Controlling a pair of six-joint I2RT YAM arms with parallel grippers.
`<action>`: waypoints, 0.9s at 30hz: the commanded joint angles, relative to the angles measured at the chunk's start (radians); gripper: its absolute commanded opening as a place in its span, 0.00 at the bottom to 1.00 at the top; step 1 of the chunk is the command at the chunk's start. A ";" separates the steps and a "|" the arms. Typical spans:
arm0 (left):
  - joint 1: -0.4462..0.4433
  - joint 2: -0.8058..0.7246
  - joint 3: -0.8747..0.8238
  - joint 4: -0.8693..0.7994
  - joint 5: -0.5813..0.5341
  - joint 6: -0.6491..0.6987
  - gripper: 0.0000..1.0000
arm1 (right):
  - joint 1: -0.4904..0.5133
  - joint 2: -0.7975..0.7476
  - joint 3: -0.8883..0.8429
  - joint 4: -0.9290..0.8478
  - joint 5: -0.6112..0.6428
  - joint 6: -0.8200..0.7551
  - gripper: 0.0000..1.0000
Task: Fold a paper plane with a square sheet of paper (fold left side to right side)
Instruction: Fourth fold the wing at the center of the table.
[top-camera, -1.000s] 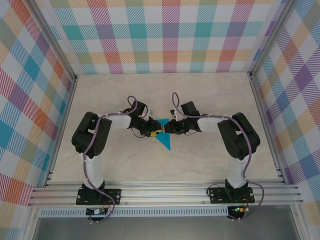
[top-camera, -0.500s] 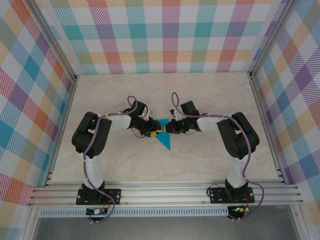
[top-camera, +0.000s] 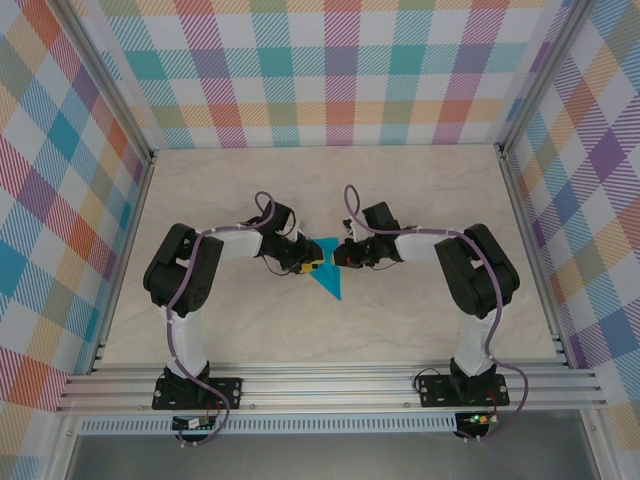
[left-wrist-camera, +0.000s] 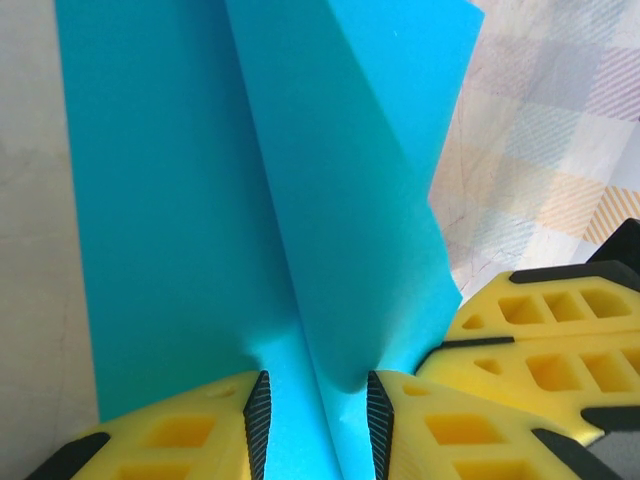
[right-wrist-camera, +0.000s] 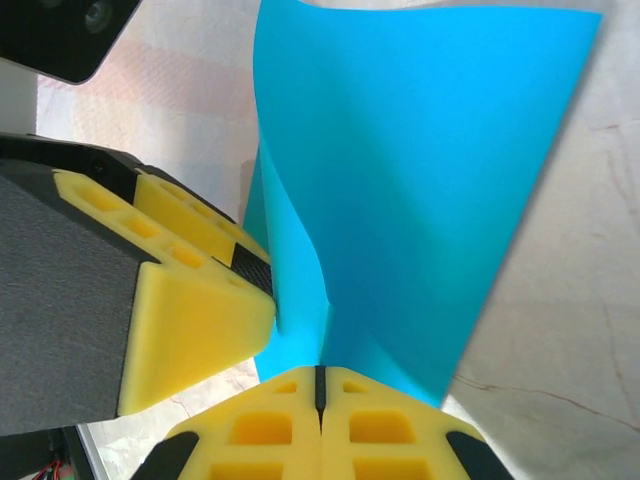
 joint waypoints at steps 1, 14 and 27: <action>-0.012 0.027 0.008 -0.029 -0.048 -0.002 0.33 | -0.011 0.024 0.031 -0.028 0.013 -0.032 0.00; -0.012 0.027 0.009 -0.029 -0.047 -0.003 0.33 | -0.018 0.043 0.040 -0.043 0.027 -0.039 0.00; -0.012 0.028 0.008 -0.029 -0.046 -0.003 0.33 | -0.018 0.018 0.008 -0.035 0.045 -0.036 0.00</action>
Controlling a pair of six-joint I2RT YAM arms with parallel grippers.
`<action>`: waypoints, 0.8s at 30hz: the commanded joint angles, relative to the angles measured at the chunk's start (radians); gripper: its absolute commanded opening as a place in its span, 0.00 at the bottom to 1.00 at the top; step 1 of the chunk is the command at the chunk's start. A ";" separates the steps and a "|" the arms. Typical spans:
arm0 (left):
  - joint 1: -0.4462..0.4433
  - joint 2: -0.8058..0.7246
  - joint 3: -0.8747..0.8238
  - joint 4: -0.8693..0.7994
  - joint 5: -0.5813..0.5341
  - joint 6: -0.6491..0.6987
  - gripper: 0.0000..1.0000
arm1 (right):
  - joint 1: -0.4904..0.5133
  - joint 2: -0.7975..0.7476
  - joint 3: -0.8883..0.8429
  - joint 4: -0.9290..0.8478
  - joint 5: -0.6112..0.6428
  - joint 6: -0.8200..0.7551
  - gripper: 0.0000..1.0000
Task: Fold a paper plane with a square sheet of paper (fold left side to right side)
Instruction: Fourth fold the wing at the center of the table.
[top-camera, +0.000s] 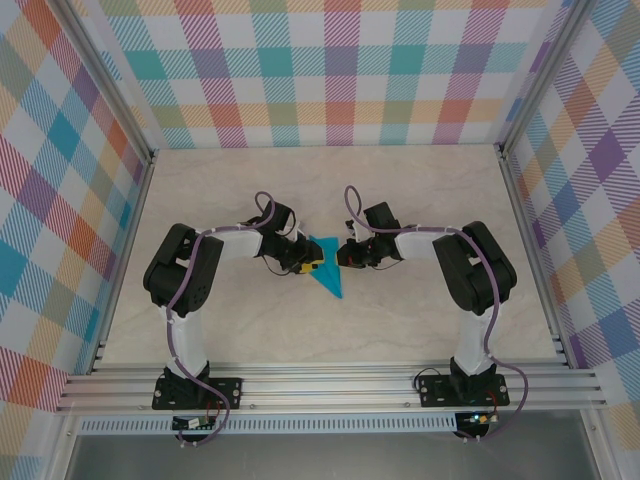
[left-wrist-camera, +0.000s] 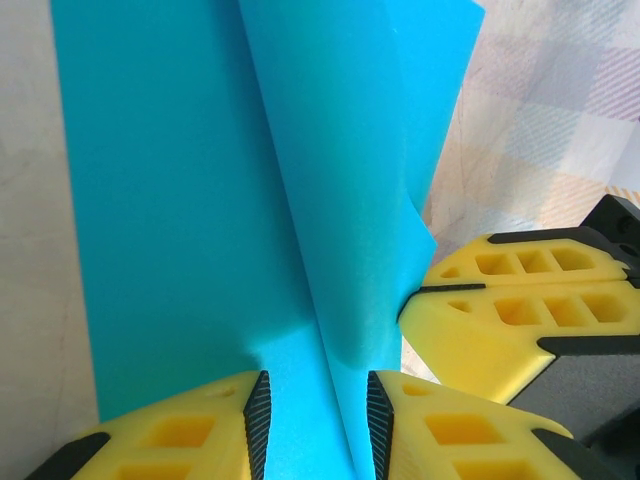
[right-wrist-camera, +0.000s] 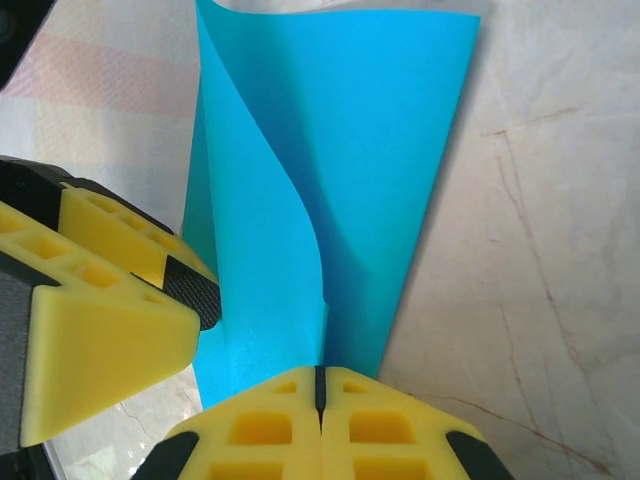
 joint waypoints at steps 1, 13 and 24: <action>-0.012 0.028 0.008 -0.029 -0.046 -0.003 0.33 | -0.005 -0.007 -0.007 -0.007 0.002 -0.018 0.00; -0.012 0.029 0.008 -0.028 -0.047 -0.003 0.33 | -0.005 -0.029 -0.042 0.013 -0.004 -0.004 0.00; -0.012 0.027 0.004 -0.027 -0.047 -0.003 0.33 | -0.005 -0.027 -0.043 0.006 0.010 -0.010 0.00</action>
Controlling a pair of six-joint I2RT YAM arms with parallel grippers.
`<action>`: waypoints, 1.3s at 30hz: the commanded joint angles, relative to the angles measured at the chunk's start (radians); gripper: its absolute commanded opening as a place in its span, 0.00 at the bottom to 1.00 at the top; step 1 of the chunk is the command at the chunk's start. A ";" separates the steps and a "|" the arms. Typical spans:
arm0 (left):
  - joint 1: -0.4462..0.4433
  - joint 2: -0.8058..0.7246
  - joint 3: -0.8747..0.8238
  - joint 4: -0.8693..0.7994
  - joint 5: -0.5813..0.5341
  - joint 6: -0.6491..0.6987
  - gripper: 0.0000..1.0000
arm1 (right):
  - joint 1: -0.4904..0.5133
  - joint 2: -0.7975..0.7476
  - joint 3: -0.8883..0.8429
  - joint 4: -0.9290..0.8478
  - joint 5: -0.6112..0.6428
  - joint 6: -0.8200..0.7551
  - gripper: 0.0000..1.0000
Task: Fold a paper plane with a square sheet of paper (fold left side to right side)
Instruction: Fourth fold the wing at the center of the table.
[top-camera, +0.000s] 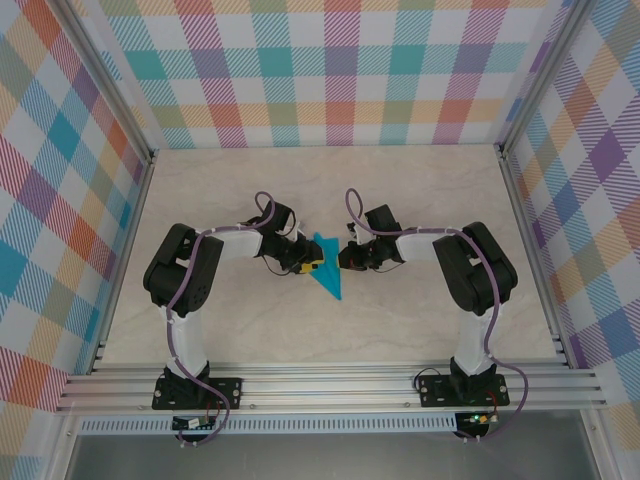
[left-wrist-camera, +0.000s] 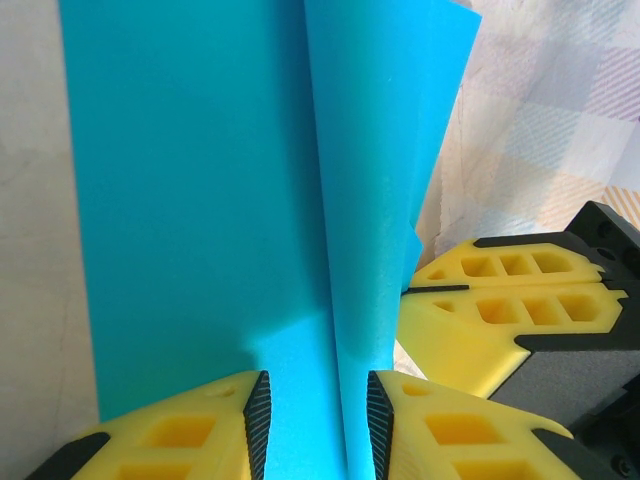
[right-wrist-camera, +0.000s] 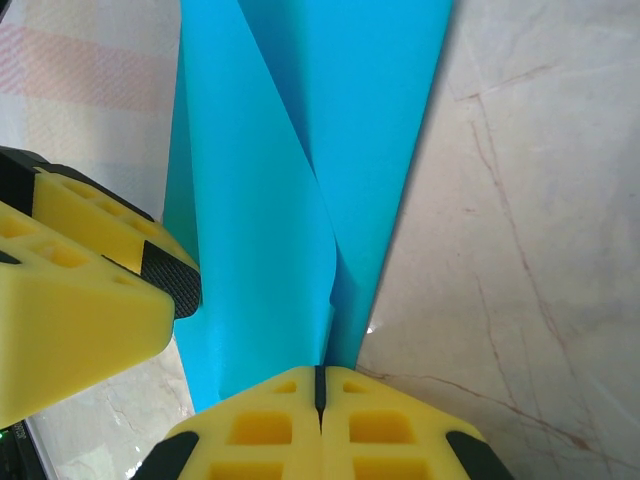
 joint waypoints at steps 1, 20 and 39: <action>-0.012 0.028 0.004 -0.027 -0.048 -0.002 0.33 | -0.003 -0.022 -0.011 -0.015 0.006 -0.012 0.00; -0.012 -0.084 0.042 -0.082 -0.038 0.021 0.33 | -0.002 0.000 -0.010 -0.081 0.028 -0.057 0.00; -0.035 0.060 0.186 -0.075 0.042 0.014 0.24 | -0.002 -0.004 -0.015 -0.076 0.028 -0.049 0.00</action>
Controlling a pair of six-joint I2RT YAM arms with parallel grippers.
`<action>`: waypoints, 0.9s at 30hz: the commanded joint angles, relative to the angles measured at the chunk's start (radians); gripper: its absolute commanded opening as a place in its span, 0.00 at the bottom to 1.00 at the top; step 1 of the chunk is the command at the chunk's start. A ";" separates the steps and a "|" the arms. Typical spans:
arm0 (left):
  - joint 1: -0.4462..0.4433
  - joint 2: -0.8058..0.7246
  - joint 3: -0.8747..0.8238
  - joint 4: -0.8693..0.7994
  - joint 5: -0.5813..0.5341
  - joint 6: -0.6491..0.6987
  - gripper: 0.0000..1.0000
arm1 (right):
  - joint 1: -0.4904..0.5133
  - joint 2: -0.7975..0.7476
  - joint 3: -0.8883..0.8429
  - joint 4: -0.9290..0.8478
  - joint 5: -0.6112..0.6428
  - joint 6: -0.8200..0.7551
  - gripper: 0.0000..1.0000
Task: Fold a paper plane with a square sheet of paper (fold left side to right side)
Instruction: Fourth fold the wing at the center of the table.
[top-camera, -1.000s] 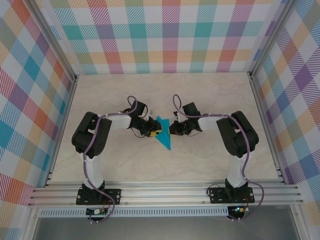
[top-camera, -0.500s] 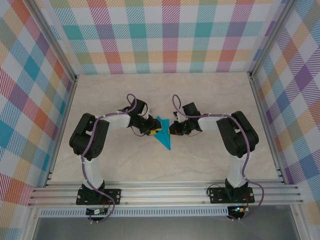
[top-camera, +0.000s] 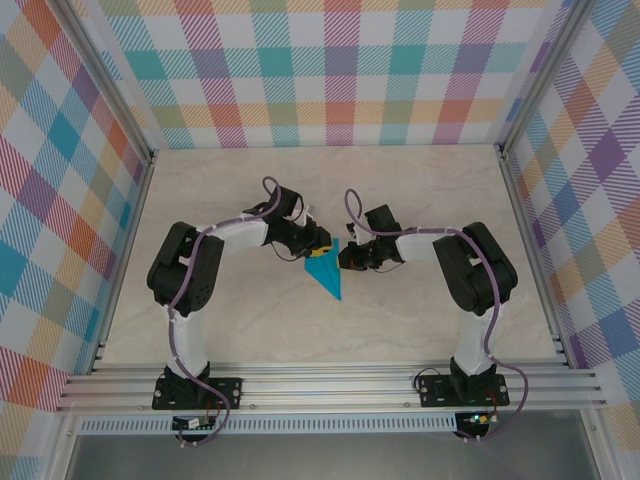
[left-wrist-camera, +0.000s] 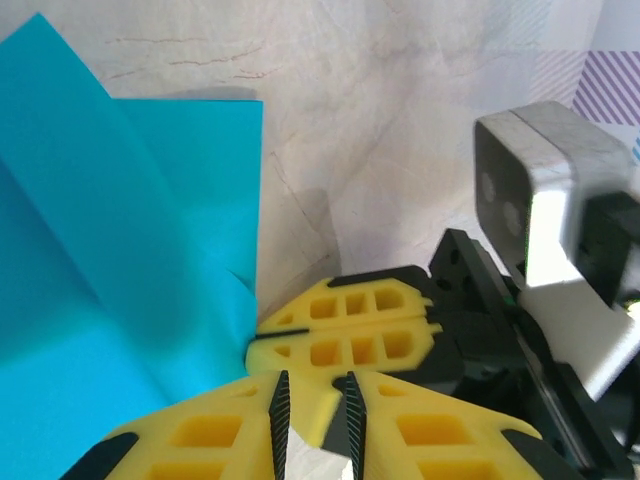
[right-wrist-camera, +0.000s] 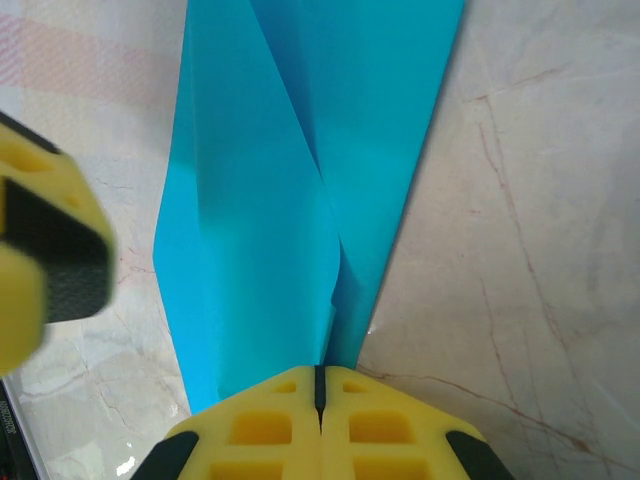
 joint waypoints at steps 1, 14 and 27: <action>-0.009 0.041 0.028 -0.024 0.025 0.010 0.24 | -0.002 -0.004 -0.014 -0.070 0.025 -0.024 0.00; -0.010 0.088 0.018 -0.038 -0.015 0.012 0.24 | -0.001 -0.019 -0.028 -0.068 0.048 -0.022 0.00; -0.019 0.102 -0.033 -0.023 -0.041 0.011 0.24 | -0.001 -0.024 -0.030 -0.045 0.029 -0.009 0.00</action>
